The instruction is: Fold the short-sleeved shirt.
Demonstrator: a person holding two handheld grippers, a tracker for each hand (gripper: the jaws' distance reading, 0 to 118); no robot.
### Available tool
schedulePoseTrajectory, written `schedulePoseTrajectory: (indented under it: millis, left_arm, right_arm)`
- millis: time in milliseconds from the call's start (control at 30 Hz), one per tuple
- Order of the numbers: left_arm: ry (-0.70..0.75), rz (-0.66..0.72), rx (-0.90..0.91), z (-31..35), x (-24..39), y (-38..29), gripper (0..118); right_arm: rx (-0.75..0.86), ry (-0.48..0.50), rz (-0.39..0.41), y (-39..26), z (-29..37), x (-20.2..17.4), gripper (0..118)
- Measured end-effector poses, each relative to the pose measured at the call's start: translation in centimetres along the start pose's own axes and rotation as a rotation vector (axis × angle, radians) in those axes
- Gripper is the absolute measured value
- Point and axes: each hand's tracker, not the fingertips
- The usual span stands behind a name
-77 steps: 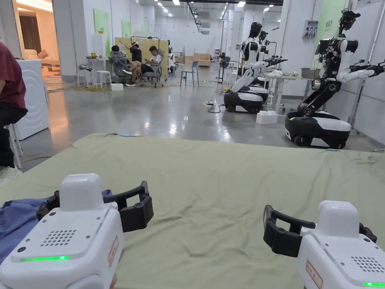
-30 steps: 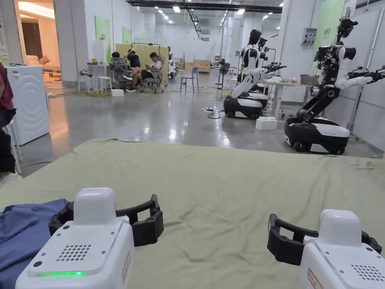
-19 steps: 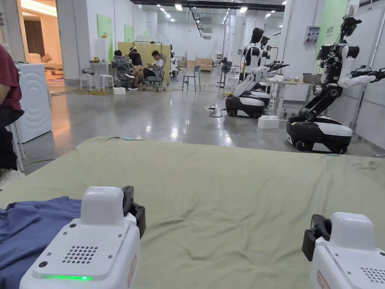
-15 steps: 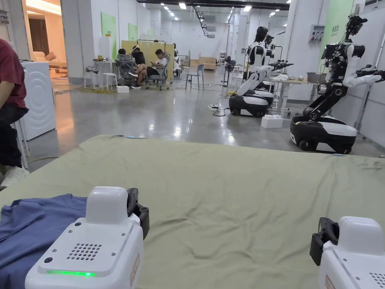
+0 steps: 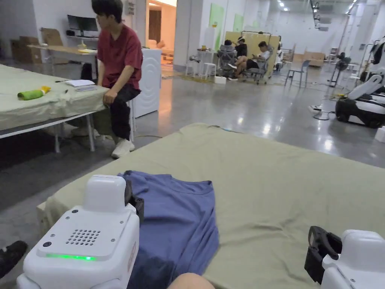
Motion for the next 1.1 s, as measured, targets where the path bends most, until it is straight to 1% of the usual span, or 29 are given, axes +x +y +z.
schedulePoseTrajectory:
  millis: [33, 133, 233, 300, 367, 433, 567, 700, 733, 833, 867, 967, 1000, 1033, 1067, 1100]
  left_arm:
    - [0.040, -0.016, -0.013, 0.3, -1.5, -0.7, 0]
    - [0.082, -0.022, -0.057, -0.9, -3.4, -1.5, 0]
    - [0.075, -0.027, -0.113, -2.6, -3.6, -2.7, 0]
    - [0.046, -0.043, -0.146, -4.4, -2.9, -3.6, 0]
    - [-0.013, -0.039, -0.194, -7.7, -1.2, -4.2, 0]
    - [-0.097, -0.017, -0.255, -11.2, 0.5, -4.6, 0]
    - [-0.208, -0.071, -0.340, -19.9, 5.6, -4.7, 0]
    - [-0.394, -0.011, -0.501, -28.4, 11.2, -4.8, 0]
    - [-0.408, -0.007, -0.529, -30.5, 12.7, -5.4, 0]
    - [-0.340, -0.148, -0.631, -34.8, 15.8, -8.2, 0]
    - [-0.350, -0.161, -0.636, -35.4, 16.2, -8.9, 0]
    - [-0.358, -0.141, -0.668, -36.4, 17.0, -9.9, 0]
    - [-0.371, -0.131, -0.685, -36.7, 17.1, -10.2, 2]
    - [-0.379, -0.132, -0.689, -36.8, 17.2, -10.4, 25]
    - [-0.372, -0.133, -0.694, -36.9, 17.5, -10.6, 82]
    - [-0.358, -0.156, -0.734, -36.8, 17.7, -10.8, 111]
  right_arm:
    - [-0.015, 0.048, -0.009, 0.1, -1.0, -1.3, 2]
    - [-0.022, 0.100, 0.010, 0.4, -3.0, -4.0, 2]
    - [-0.034, 0.125, 0.018, 0.4, -4.8, -4.4, 2]
    - [-0.047, 0.120, 0.037, -0.1, -5.9, -4.0, 2]
    - [-0.072, 0.101, 0.053, -0.5, -7.0, -2.8, 2]
    - [-0.095, 0.079, 0.052, -1.1, -7.9, -1.2, 2]
    - [-0.135, 0.012, 0.053, -1.9, -9.4, 2.4, 2]
    - [-0.179, -0.043, 0.039, -2.7, -10.5, 5.7, 2]
    - [-0.190, -0.057, 0.035, -2.8, -10.9, 6.3, 2]
    - [-0.208, -0.096, -0.005, -3.7, -11.2, 8.3, 2]
    - [-0.217, -0.106, -0.020, -4.0, -11.6, 8.8, 2]
    - [-0.243, -0.130, -0.040, -4.9, -11.6, 10.2, 2]
    - [-0.250, -0.132, -0.044, -5.2, -11.6, 10.8, 2]
    - [-0.255, -0.135, -0.048, -5.4, -11.6, 11.1, 2]
    - [-0.256, -0.137, -0.050, -5.6, -11.6, 11.3, 2]
    - [-0.256, -0.141, -0.049, -5.7, -11.6, 11.5, 2]
